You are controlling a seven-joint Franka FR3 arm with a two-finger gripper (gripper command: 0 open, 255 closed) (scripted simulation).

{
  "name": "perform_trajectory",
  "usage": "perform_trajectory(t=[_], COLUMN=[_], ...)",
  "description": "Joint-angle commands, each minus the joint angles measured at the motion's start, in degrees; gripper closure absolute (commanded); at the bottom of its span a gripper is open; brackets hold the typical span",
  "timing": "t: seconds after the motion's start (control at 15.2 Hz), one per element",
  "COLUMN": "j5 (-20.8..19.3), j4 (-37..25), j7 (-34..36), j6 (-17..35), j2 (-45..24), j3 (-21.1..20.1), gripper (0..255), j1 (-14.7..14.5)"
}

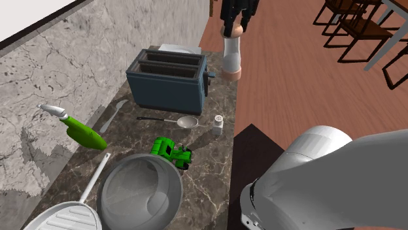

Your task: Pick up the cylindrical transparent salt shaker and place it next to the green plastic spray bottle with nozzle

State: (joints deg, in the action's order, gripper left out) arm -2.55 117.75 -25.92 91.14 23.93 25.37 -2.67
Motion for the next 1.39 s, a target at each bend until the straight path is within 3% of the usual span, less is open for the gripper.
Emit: perform_trajectory(t=[0.0,1.32], j5=[0.07,2.14], j4=[-1.6,-22.11], j7=[0.14,0.03], j6=[-1.64,-17.13], j2=[0.04,-5.32], j3=[-0.16,0.08], gripper=[255,255], j1=[-0.06,-1.22])
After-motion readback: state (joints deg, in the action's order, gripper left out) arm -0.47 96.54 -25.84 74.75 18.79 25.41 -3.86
